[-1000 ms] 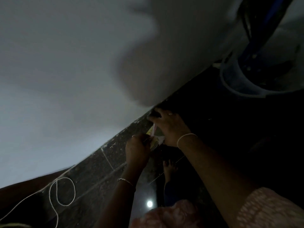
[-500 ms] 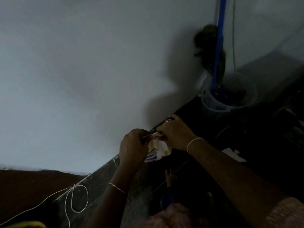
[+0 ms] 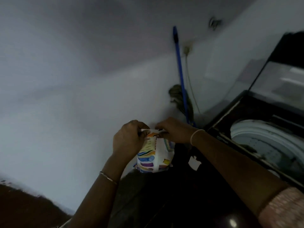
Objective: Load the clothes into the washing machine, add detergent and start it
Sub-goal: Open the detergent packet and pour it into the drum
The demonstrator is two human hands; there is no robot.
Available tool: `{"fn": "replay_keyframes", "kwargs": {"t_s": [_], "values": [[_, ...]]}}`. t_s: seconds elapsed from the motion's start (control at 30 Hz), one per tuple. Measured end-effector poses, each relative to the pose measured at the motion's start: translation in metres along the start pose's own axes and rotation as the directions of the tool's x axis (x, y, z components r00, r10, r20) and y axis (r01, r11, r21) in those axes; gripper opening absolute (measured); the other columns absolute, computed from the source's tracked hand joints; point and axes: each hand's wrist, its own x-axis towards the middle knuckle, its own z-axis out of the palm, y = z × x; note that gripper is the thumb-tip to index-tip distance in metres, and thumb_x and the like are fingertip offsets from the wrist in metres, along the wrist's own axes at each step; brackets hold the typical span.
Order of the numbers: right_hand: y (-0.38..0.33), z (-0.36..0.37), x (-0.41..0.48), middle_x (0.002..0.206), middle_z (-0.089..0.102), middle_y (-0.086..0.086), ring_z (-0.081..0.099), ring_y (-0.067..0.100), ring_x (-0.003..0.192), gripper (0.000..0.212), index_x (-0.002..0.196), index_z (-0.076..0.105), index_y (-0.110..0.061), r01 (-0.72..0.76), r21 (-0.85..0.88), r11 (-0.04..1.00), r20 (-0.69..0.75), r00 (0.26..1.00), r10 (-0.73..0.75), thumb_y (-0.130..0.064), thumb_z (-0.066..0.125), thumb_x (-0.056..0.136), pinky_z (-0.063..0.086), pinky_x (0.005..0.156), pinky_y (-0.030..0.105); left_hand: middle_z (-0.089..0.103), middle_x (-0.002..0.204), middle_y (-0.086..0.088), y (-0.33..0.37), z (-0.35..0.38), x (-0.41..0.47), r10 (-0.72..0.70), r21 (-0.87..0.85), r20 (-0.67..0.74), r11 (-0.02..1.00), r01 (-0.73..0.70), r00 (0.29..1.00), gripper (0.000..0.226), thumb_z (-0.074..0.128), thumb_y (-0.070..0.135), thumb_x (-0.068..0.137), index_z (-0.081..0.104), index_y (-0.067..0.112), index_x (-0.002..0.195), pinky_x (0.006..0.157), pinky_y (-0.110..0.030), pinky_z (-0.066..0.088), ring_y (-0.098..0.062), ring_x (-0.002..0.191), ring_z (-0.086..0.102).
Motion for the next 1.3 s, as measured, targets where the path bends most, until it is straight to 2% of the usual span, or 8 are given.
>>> {"fn": "replay_keyframes", "kwargs": {"t_s": [0.27,0.4,0.5,0.6,0.73,0.83,1.07,1.3], "values": [[0.01,-0.082,-0.056,0.111,0.067,0.01,0.061,0.015,0.097,0.027,0.115,0.063,-0.007,-0.044,0.022,0.999,-0.222,0.974,0.048,-0.024,0.054,0.095,0.035,0.066,0.018,0.063,0.096,0.009,0.077,-0.025,0.016,0.178,-0.203,-0.262,0.951,-0.234,0.949,0.017,0.063,0.025,0.087,0.071,0.031,0.1,0.068,-0.023,0.043,-0.008,0.087,0.056],[0.031,-0.11,-0.09,0.099,0.068,0.007,0.06,0.017,0.086,0.021,0.107,0.066,-0.007,-0.067,0.007,0.998,-0.35,0.934,0.065,-0.021,0.057,0.094,0.032,0.061,0.016,0.048,0.12,0.008,0.115,-0.003,0.016,0.046,-0.588,-0.444,0.739,-0.329,0.895,0.046,0.068,0.013,0.085,0.056,0.028,0.127,0.074,-0.017,0.054,-0.006,0.098,0.058],[0.052,-0.128,-0.119,0.092,0.068,0.005,0.055,0.011,0.077,0.016,0.1,0.067,-0.008,-0.098,0.058,0.994,-0.422,0.899,0.113,-0.019,0.058,0.094,0.032,0.056,0.013,0.036,0.139,0.004,0.149,0.028,0.006,-0.261,-0.856,-0.28,0.503,-0.117,0.924,0.079,0.077,0.021,0.077,0.035,0.021,0.144,0.09,-0.025,0.051,-0.007,0.118,0.048],[0.071,-0.147,-0.147,0.099,0.069,0.006,0.056,0.011,0.081,0.022,0.105,0.068,-0.01,-0.145,0.075,0.987,-0.506,0.847,0.163,-0.024,0.057,0.094,0.034,0.061,0.02,0.041,0.144,-0.009,0.182,0.063,-0.004,-0.428,-0.953,0.206,0.118,0.28,0.88,0.097,0.083,0.031,0.066,0.03,0.009,0.144,0.096,-0.035,0.046,-0.017,0.12,0.047],[0.09,-0.17,-0.18,0.105,0.069,0.006,0.057,0.013,0.088,0.026,0.11,0.067,-0.01,-0.19,0.073,0.979,-0.559,0.805,0.198,-0.027,0.055,0.094,0.033,0.069,0.019,0.05,0.139,-0.011,0.215,0.12,-0.026,0.006,-0.689,0.722,-0.072,0.721,0.692,0.078,0.056,0.063,0.08,0.045,0.013,0.139,0.108,-0.047,0.033,-0.03,0.13,0.045],[0.104,-0.179,-0.204,0.106,0.069,0.009,0.062,0.023,0.096,0.026,0.109,0.068,-0.01,-0.222,0.077,0.972,-0.593,0.774,0.223,-0.028,0.055,0.094,0.035,0.07,0.022,0.062,0.122,-0.008,0.244,0.151,-0.041,0.174,-0.667,0.717,-0.111,0.737,0.675,0.071,0.049,0.064,0.083,0.051,0.015,0.134,0.105,-0.042,0.038,-0.026,0.113,0.057],[0.135,-0.184,-0.26,0.102,0.07,0.013,0.064,0.027,0.094,0.022,0.097,0.069,-0.006,-0.243,0.239,0.94,-0.643,0.686,0.341,-0.024,0.057,0.092,0.048,0.077,0.033,0.068,0.117,-0.015,0.294,0.18,-0.057,0.228,-0.692,0.648,-0.224,0.687,0.727,0.065,0.058,0.057,0.076,0.06,0.014,0.125,0.109,-0.053,0.037,-0.036,0.114,0.058],[0.175,-0.177,-0.297,0.095,0.071,0.018,0.067,0.032,0.089,0.024,0.089,0.068,0.0,-0.225,0.457,0.861,-0.601,0.636,0.485,-0.023,0.06,0.09,0.053,0.083,0.05,0.069,0.109,-0.017,0.313,0.212,-0.054,0.351,-0.639,0.622,-0.288,0.713,0.7,0.062,0.054,0.055,0.081,0.059,0.012,0.126,0.082,-0.044,0.052,-0.033,0.088,0.066]]}}
